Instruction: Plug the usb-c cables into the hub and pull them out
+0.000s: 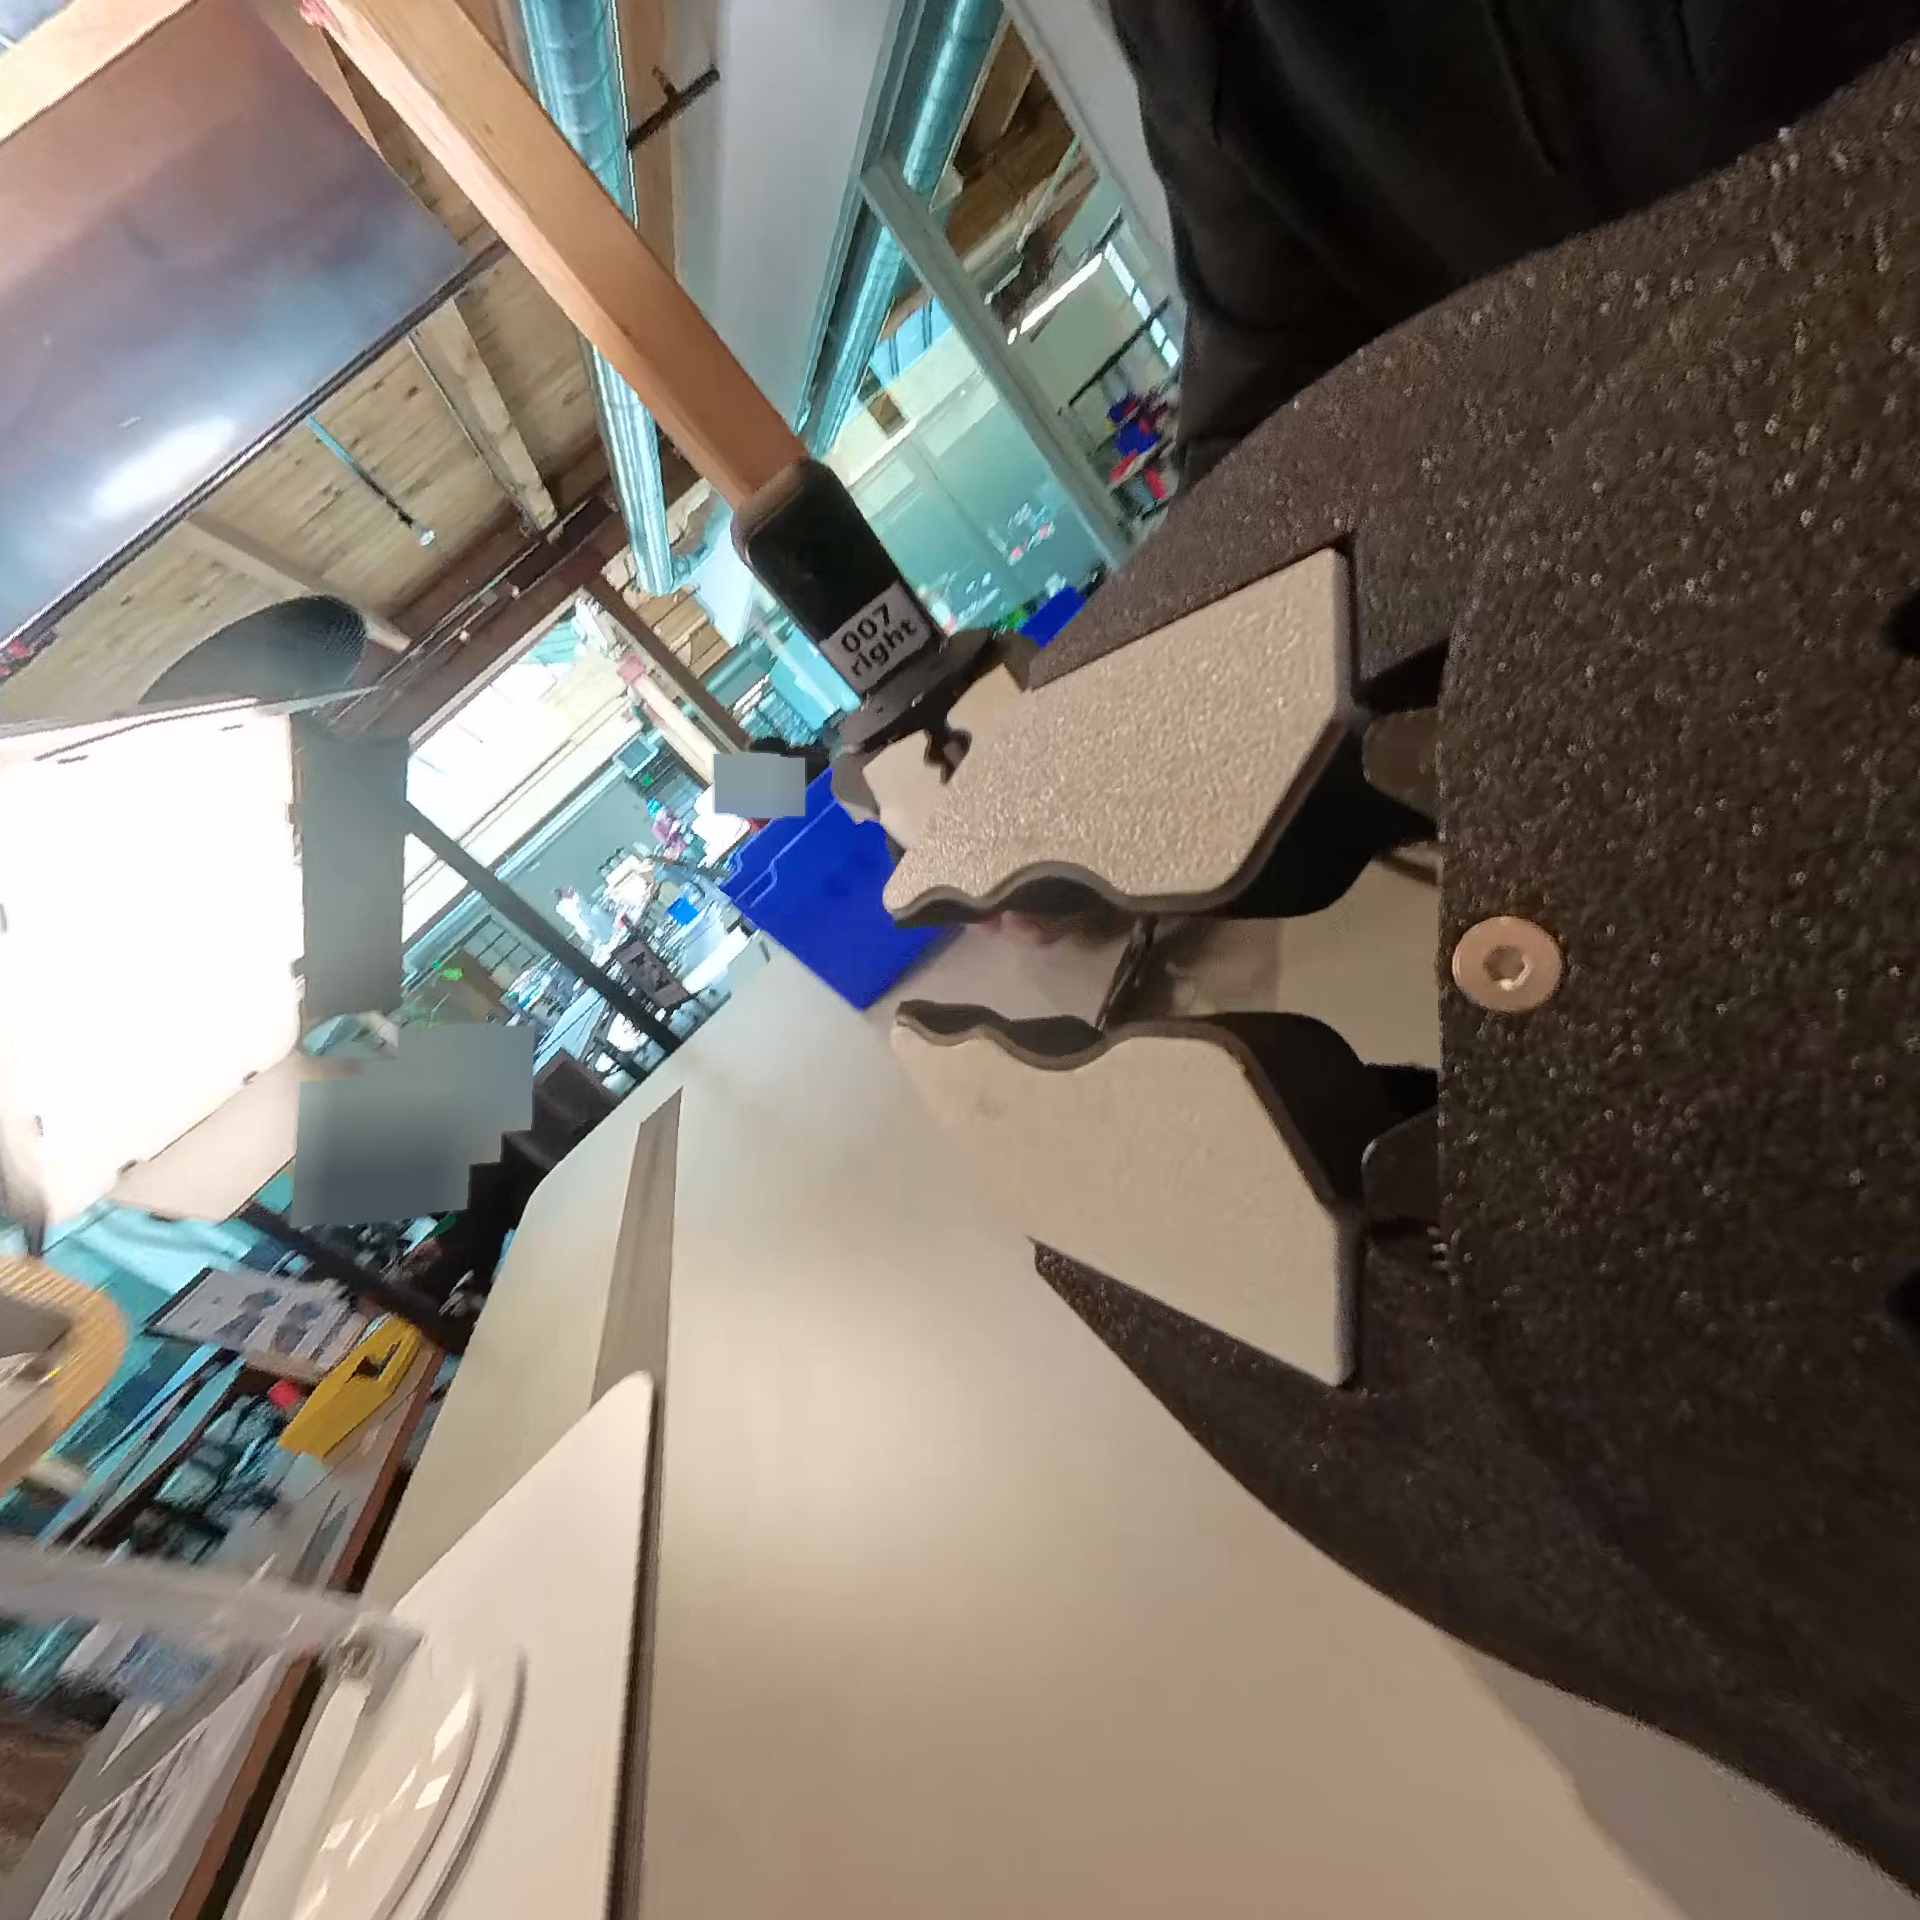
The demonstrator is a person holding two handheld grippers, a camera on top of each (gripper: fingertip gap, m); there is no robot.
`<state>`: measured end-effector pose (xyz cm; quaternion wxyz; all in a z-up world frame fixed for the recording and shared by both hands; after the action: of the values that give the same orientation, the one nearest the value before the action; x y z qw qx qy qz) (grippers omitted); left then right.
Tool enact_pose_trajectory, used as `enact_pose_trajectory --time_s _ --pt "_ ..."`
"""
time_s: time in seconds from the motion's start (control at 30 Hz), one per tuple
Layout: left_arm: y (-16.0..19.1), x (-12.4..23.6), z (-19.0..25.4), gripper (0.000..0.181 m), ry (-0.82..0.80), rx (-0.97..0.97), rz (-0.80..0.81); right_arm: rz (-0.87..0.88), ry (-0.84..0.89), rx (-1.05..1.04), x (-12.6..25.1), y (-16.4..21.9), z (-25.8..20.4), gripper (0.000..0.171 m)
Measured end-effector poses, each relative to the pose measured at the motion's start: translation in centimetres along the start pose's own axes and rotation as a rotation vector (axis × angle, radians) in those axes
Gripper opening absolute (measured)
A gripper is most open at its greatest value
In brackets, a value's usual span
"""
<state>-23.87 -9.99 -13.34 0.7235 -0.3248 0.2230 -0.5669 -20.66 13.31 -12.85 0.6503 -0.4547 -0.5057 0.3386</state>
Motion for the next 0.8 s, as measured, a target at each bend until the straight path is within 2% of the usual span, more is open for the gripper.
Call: enact_pose_trajectory --time_s 0.13,0.2,0.3,0.63,0.8 --pt "1.9 -5.0 1.8 0.021 0.073 0.081 -0.118 -0.027 0.22 0.173 0.2 -0.1 -0.2 0.003" --pt "2.8 -6.6 1.6 0.021 0.087 0.166 -0.103 -0.039 0.338 0.257 0.4 -0.1 -0.2 0.004" --pt "3.6 -7.5 0.8 0.021 0.106 0.301 -0.042 -0.064 0.418 0.353 0.3 0.1 -0.4 0.003" --pt "3.9 -7.9 0.9 0.02 0.094 0.314 -0.075 -0.157 0.503 0.502 -0.7 0.7 -1.0 0.003" --pt "4.0 -7.8 0.9 0.012 0.092 0.316 -0.073 -0.155 0.494 0.509 -1.0 0.9 -1.1 0.003"
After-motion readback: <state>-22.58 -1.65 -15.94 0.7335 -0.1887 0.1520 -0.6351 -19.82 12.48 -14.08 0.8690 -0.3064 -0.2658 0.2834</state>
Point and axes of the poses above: each gripper's, where its closed fingertips meet, x back along the fingers, y out of its underside, z = x × y across the jaws, the point moved 9 cm from there along x, back along the fingers, and after that the axes turned 9 degrees about -z, right-handed, at the moved point
